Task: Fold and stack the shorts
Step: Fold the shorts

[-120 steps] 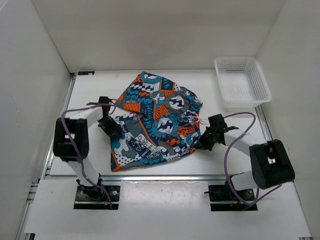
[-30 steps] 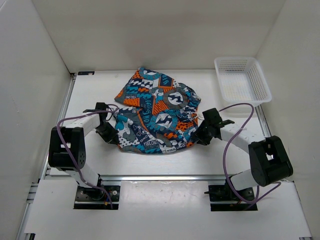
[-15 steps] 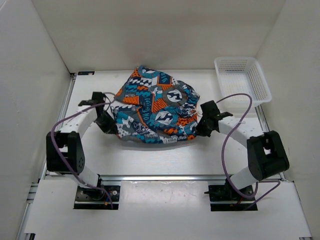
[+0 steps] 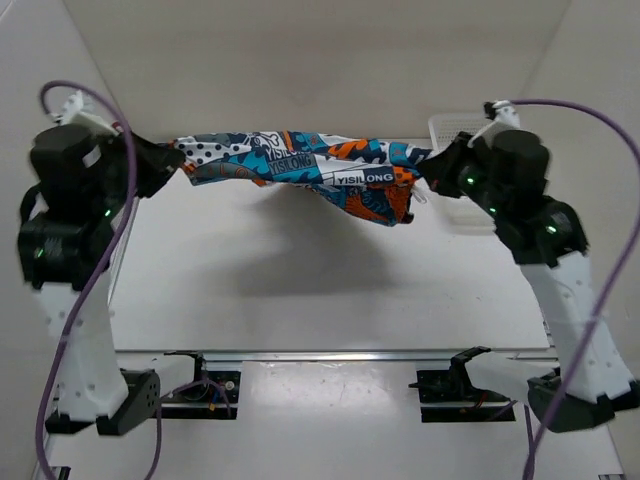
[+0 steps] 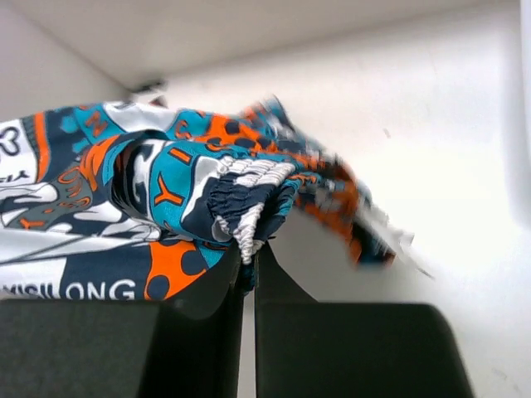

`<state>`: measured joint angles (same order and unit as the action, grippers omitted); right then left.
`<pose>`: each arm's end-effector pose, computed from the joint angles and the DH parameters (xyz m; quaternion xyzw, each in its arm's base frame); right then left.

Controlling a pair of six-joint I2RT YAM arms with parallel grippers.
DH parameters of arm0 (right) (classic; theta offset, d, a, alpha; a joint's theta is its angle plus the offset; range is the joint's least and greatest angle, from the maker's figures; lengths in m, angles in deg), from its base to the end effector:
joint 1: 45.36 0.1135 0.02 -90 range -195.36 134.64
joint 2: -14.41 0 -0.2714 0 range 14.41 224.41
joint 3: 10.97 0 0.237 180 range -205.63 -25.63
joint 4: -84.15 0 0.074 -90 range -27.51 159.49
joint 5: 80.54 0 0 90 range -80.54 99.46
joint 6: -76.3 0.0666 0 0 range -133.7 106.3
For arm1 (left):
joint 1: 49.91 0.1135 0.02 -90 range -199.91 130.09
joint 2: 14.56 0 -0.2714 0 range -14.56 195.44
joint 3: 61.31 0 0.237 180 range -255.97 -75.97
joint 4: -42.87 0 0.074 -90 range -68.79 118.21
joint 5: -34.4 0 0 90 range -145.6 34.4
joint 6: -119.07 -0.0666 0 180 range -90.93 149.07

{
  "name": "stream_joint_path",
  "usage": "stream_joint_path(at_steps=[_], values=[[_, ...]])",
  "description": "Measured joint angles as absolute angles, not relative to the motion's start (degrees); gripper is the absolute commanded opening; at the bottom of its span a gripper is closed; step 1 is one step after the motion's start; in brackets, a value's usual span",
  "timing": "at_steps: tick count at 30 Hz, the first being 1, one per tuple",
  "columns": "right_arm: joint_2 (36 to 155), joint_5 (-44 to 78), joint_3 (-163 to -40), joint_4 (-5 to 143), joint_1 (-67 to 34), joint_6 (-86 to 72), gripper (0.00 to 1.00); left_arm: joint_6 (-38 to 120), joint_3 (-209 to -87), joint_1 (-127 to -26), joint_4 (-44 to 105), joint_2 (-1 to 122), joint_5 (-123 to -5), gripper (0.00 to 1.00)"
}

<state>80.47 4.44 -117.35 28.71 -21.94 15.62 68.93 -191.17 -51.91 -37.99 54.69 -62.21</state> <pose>0.2097 0.0845 0.4783 0.0674 0.7908 0.2386 0.5596 0.1713 -0.0137 0.5253 -0.2345 0.7854 -0.2481 0.5163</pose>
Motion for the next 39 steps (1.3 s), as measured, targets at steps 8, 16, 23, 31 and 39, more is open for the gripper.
stream_joint_path(at_steps=[8, 16, 23, 31, 39], values=[[72.71, 15.24, -137.51, 19.1, -21.22, 8.45, 0.0, 67.94, -210.78, -52.06, -40.94, 47.72, -63.61, 0.1], [68.78, 23.72, -147.28, 12.58, -21.24, 6.81, 0.0, 67.48, -221.03, -52.06, -42.79, 45.88, -64.13, 0.1], [69.43, 22.1, -144.04, 10.07, -21.24, 6.38, 0.0, 66.06, -218.86, -52.06, -43.12, 47.26, -64.26, 0.1], [78.39, 12.55, -119.95, 19.05, -21.24, 4.63, 0.0, 63.44, -197.68, -52.26, -36.13, 60.26, -60.33, 0.1], [110.5, 9.16, -116.39, 30.03, -24.39, 4.02, 0.0, 61.39, -195.89, -50.6, -33.44, 91.98, -58.21, 0.1]])
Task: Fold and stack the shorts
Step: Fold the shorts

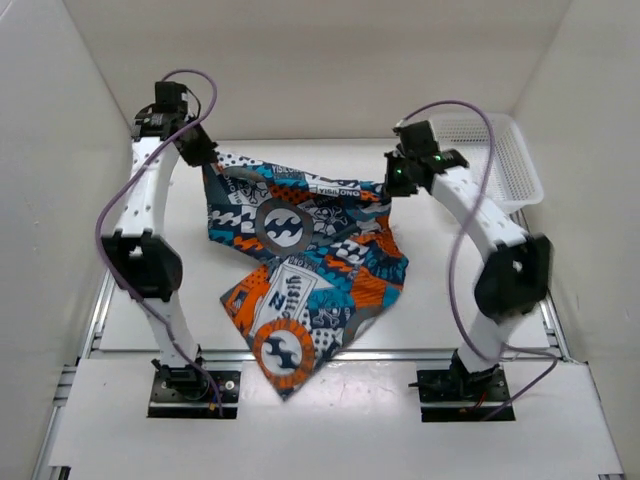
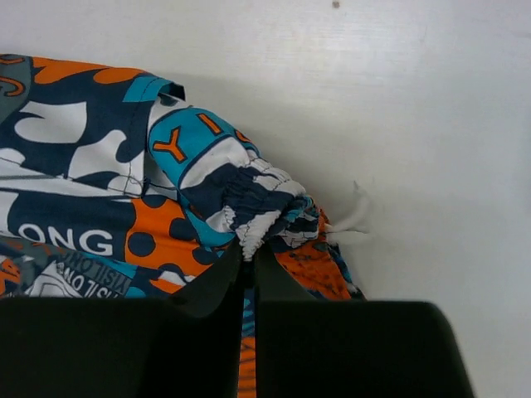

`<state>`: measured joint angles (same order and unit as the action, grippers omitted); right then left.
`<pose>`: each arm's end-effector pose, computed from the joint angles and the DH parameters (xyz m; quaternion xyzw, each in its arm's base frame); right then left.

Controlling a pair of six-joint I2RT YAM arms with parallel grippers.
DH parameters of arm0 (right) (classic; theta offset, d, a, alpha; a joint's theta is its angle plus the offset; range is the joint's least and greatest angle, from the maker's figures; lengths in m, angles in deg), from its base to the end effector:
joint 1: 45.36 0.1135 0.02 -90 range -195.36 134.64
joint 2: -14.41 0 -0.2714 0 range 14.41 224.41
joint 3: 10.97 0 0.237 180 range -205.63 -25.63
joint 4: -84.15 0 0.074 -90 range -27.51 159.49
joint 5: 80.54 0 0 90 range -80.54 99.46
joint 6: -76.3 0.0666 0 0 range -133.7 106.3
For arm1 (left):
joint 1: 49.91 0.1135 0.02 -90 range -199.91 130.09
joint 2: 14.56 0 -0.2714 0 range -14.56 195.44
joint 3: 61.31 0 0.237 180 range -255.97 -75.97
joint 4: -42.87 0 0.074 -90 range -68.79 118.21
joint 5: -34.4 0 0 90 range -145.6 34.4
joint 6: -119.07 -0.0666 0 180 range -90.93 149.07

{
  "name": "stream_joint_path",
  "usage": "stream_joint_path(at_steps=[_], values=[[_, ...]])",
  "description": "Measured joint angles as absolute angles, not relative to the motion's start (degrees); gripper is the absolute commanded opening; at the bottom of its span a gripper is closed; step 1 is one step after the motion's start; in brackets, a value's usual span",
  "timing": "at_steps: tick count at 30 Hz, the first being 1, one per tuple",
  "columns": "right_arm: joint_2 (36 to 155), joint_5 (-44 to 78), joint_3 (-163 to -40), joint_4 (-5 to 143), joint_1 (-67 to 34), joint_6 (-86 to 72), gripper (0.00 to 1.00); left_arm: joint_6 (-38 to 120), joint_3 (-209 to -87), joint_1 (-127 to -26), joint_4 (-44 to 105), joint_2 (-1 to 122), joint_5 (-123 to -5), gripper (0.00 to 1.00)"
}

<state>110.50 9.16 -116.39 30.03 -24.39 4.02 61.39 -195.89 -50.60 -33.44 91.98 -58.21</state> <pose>0.3572 0.1365 0.3227 -0.0252 0.9228 0.1250 0.3635 0.3999 -0.0078 0.3802 -0.2468 0.9010 -0.1216 0.3354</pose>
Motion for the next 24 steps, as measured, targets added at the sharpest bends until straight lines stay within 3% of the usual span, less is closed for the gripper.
stream_joint_path(at_steps=[8, 15, 19, 24], values=[[140.9, 11.57, -140.17, 32.67, -27.98, 4.58, 0.0, 61.25, -210.47, -48.83, -34.88, 113.7, -57.57, 0.1], [145.28, 14.04, -150.03, 31.23, -28.89, 5.13, 0.0, 60.51, -217.33, -48.41, -34.05, 114.99, -58.01, 0.1], [141.91, 15.59, -146.1, 31.16, -29.75, 5.26, 0.0, 59.72, -209.79, -49.22, -33.61, 108.83, -57.99, 0.1], [134.26, 16.86, -135.84, 29.26, -32.06, 5.22, 0.0, 60.49, -189.82, -53.68, -33.79, 90.88, -58.14, 0.1]])
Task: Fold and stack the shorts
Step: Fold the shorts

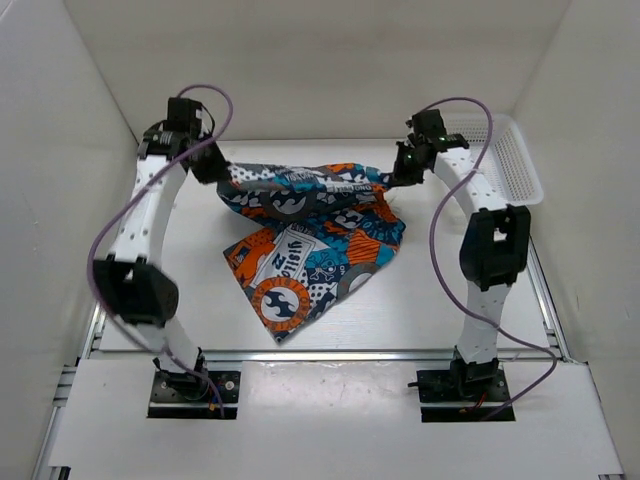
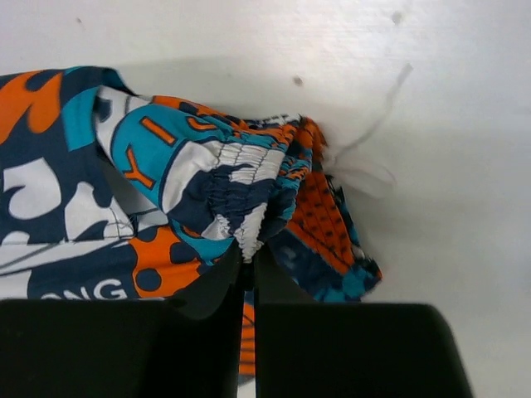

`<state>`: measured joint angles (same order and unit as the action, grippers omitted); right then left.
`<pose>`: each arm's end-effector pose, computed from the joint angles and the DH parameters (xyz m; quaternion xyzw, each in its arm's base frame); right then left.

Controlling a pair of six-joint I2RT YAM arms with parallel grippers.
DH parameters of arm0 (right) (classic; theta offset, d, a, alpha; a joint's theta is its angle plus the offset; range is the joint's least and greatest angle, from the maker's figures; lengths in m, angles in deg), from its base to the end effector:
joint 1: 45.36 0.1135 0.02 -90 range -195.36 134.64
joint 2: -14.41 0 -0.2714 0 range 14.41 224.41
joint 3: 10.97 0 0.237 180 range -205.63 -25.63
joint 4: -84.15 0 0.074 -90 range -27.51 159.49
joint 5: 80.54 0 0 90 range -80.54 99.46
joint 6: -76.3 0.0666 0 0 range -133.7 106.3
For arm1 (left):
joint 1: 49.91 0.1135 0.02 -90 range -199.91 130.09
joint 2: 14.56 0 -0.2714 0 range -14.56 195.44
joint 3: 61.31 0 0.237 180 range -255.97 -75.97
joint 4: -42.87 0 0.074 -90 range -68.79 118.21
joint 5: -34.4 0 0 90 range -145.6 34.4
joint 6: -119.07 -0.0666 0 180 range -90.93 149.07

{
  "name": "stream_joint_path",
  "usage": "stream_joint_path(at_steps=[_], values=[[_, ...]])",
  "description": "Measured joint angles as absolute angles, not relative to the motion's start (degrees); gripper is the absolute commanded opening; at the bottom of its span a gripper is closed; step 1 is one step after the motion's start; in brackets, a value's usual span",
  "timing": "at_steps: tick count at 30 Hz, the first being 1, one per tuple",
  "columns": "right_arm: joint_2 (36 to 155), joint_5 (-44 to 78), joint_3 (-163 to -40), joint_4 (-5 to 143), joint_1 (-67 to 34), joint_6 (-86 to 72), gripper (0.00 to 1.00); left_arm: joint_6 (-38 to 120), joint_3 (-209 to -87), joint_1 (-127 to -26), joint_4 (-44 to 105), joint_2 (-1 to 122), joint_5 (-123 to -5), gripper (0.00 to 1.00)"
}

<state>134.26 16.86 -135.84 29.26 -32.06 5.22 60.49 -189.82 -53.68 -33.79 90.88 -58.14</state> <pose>0.4666 0.1191 0.2626 0.0238 0.9373 0.1532 0.3121 0.3927 -0.0288 0.3549 -0.2202 0.9239 -0.1145 0.2914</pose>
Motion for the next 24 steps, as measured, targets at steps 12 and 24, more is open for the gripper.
stream_joint_path(at_steps=[12, 24], values=[[113.36, 13.4, -107.1, 28.69, -35.3, 5.48, 0.0, 70.74, -147.63, -73.37, -31.04, 58.01, -55.89, 0.1], [105.32, 4.25, -90.12, 29.11, -35.67, 9.59, 0.0, 85.84, -134.74, -91.97, -30.2, 61.42, -54.01, 0.1]])
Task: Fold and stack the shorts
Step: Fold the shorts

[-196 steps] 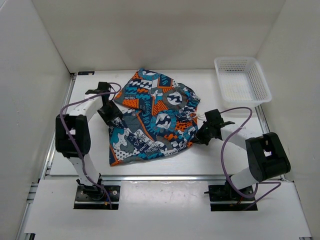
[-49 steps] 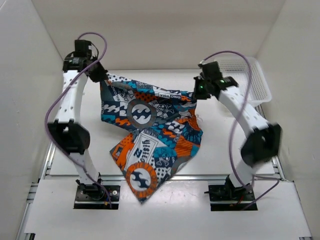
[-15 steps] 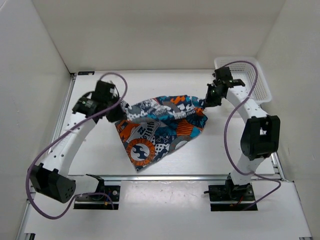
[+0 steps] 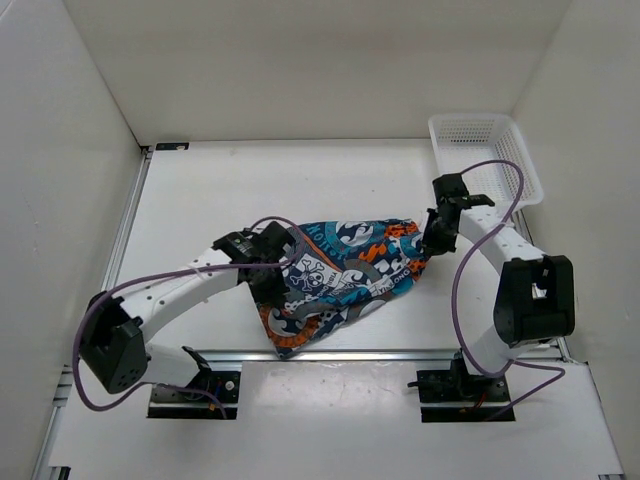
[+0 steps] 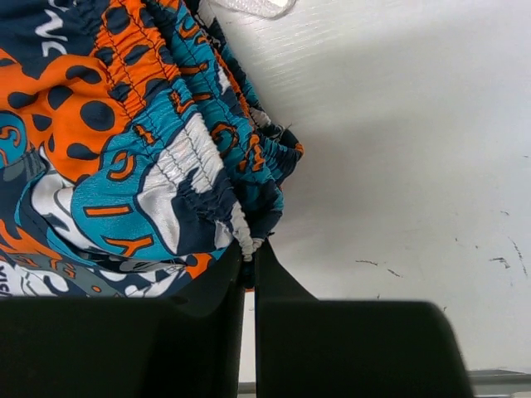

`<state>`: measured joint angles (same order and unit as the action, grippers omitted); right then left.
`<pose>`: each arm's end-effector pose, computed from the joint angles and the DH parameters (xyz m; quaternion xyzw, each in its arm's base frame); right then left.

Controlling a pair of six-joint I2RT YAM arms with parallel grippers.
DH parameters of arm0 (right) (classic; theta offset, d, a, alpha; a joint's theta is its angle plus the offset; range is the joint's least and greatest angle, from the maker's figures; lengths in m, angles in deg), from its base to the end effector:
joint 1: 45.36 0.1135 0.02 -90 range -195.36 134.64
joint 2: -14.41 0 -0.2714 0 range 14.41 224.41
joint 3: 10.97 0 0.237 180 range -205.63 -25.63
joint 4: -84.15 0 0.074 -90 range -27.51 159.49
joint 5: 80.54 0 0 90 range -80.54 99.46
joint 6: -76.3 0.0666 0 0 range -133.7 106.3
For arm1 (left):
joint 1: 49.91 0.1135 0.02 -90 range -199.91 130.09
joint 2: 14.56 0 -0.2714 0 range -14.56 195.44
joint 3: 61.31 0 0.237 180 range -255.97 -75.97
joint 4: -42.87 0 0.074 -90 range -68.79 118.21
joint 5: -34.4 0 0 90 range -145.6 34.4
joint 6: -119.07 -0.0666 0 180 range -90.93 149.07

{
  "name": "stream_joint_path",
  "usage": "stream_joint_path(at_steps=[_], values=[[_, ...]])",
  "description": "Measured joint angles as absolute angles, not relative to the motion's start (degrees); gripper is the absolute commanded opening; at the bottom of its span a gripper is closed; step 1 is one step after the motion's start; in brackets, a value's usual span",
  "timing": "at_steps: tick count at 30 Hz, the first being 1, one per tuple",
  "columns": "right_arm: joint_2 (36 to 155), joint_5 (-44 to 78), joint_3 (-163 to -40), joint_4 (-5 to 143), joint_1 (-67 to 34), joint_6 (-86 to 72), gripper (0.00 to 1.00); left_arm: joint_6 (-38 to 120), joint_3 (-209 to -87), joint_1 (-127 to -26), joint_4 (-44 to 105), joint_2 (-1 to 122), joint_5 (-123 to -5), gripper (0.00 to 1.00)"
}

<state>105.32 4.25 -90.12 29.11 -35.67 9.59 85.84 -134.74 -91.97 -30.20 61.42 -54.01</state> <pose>0.3082 0.0465 0.2076 0.1249 0.9706 0.0143 0.2052 0.1690 -0.1500 0.2301 -0.1287 0.9837 -0.0861 0.0919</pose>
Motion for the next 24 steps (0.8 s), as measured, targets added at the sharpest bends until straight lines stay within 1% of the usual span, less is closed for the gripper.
stream_joint_path(at_steps=[4, 5, 6, 7, 8, 9, 10, 12, 13, 14, 16, 17, 21, 24], values=[[103.79, 3.26, -88.87, 30.38, -35.67, 9.92, 0.0, 89.36, -132.79, -94.55, -30.1, 66.69, -53.62, 0.1], [103.79, 3.15, -88.61, 30.66, -35.67, 9.92, 0.0, 90.11, -132.66, -95.21, -30.25, 68.33, -53.53, 0.14], [103.79, 3.04, -88.39, 30.79, -35.67, 9.92, 0.05, 90.7, -132.66, -96.0, -30.27, 69.79, -53.44, 0.27], [103.79, 2.87, -88.26, 30.81, -35.67, 10.03, 0.11, 90.94, -132.66, -96.83, -30.23, 70.78, -53.46, 0.32], [103.79, 2.67, -88.17, 30.92, -35.67, 10.14, 0.17, 91.35, -132.66, -97.85, -30.2, 71.5, -53.75, 0.44], [103.79, 2.52, -88.15, 30.99, -35.67, 10.4, 0.23, 91.68, -132.66, -98.79, -30.29, 71.78, -54.05, 0.6], [103.79, 2.35, -88.09, 31.12, -35.67, 10.49, 0.37, 92.23, -132.75, -99.71, -30.47, 71.76, -54.49, 0.87], [103.79, 2.0, -88.07, 31.16, -35.67, 11.16, 0.57, 92.33, -133.38, -100.87, -31.36, 71.21, -55.19, 0.89], [103.79, 1.86, -88.07, 31.18, -35.67, 11.27, 0.72, 92.51, -133.95, -101.15, -32.19, 70.71, -55.13, 0.92], [103.79, 1.78, -88.07, 31.27, -35.67, 11.62, 0.75, 92.55, -134.8, -101.18, -33.02, 69.92, -54.89, 0.94], [103.7, 1.62, -88.07, 31.51, -35.67, 11.62, 0.81, 92.53, -136.86, -100.52, -34.75, 68.0, -54.25, 0.94], [103.57, 1.6, -88.07, 31.6, -35.67, 11.64, 0.82, 92.51, -137.73, -99.89, -35.25, 66.75, -53.77, 0.94], [102.57, 1.58, -88.04, 31.77, -35.98, 11.62, 0.83, 92.2, -137.88, -95.41, -35.78, 60.44, -51.89, 0.91], [101.21, 1.71, -87.26, 32.1, -36.46, 11.62, 0.83, 91.42, -133.01, -91.34, -33.4, 57.4, -51.93, 0.91]])
